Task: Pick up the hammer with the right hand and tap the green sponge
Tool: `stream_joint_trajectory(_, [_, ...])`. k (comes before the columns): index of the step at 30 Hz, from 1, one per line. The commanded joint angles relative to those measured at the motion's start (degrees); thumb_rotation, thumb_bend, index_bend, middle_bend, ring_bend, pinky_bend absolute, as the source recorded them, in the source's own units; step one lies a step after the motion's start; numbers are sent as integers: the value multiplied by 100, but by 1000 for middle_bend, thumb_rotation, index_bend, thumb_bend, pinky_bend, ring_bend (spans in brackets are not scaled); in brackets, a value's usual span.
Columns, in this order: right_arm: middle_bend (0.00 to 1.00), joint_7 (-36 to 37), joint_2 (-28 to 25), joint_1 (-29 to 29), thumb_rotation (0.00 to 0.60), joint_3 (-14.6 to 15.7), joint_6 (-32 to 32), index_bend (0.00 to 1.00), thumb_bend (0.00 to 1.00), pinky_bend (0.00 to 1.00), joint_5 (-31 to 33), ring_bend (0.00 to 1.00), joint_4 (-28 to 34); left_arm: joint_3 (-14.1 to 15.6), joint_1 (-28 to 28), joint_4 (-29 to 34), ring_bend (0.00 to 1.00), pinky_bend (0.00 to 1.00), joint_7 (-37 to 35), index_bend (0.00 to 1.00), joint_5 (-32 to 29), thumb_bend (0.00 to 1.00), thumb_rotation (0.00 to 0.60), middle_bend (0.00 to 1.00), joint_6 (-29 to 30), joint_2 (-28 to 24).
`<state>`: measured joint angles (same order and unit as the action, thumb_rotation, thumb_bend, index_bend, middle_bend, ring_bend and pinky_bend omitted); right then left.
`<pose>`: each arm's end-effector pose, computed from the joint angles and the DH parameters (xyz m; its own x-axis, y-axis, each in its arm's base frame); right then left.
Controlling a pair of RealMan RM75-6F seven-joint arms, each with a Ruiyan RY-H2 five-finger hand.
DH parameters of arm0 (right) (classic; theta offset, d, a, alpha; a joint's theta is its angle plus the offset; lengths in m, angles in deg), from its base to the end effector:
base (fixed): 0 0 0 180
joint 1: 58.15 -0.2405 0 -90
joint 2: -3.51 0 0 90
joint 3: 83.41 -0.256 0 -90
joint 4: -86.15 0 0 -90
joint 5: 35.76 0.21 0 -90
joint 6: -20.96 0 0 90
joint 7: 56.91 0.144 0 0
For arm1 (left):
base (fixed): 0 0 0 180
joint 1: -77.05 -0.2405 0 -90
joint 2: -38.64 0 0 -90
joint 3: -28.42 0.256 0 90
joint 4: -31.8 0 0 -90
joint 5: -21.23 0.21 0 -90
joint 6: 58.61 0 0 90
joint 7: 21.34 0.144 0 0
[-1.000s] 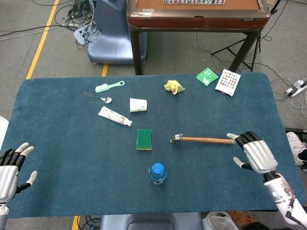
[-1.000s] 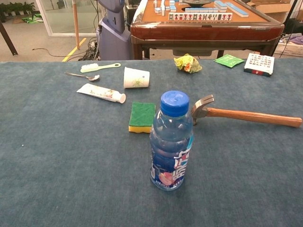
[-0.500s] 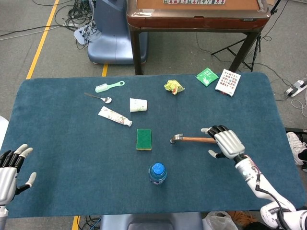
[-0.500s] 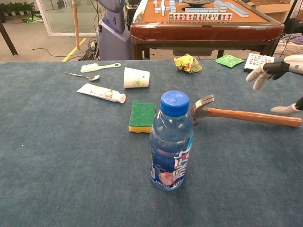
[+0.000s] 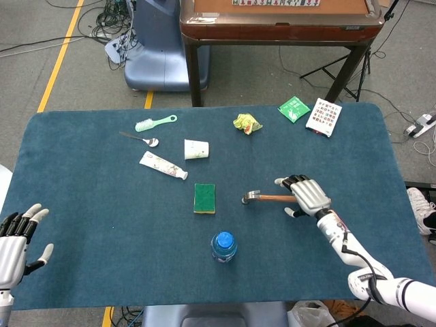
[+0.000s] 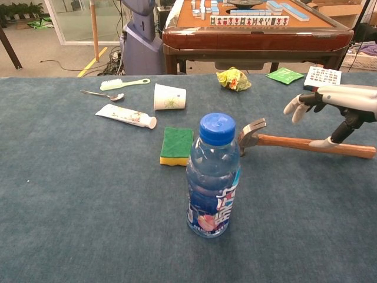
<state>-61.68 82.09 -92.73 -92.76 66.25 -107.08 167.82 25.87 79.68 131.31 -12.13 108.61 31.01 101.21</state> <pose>-0.2331 -0.3367 0.0287 0.4211 -0.3951 0.8164 -0.9030 -0.2673 0.3364 -0.2880 0.1664 0.1656 0.4535 -0.0515 0.8898 0.8910 0.0029 -0.4540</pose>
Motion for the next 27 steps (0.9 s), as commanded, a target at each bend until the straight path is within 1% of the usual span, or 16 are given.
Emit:
stream_joint_trajectory(1, [282,61,214,-141,597,-13,-196,228,333,200,164,153,-244,-7,-5,-10,148,87,-9,178,-19,283,600,126,2,-1])
stream_joint_trajectory(5, [313,102,448,-294,598,-28,-361,231,394,200,287,153,-504,-17,-26,-34,148,87,-42,178,-54,283,600,126,23,-2])
stream_joint_trajectory(8, [338,107,595,-391,599,-19,-435,255,445,200,314,153,-642,-10,-37,-48,148,87,-56,178,-56,283,600,125,27,0])
stream_joint_trajectory(13, [360,69,714,-491,598,30,-517,272,447,200,365,156,-755,-5,-76,-78,148,87,-103,179,-75,283,600,126,65,-9])
stream_joint_trajectory(19, [365,19,758,-536,599,76,-514,300,503,200,433,156,-799,-1,-97,-116,148,86,-140,178,-87,283,600,126,73,-7])
stream_joint_trajectory(27, [365,-55,789,-609,599,117,-542,329,508,200,522,156,-821,-7,-96,-141,148,86,-148,178,-82,284,600,125,68,-1])
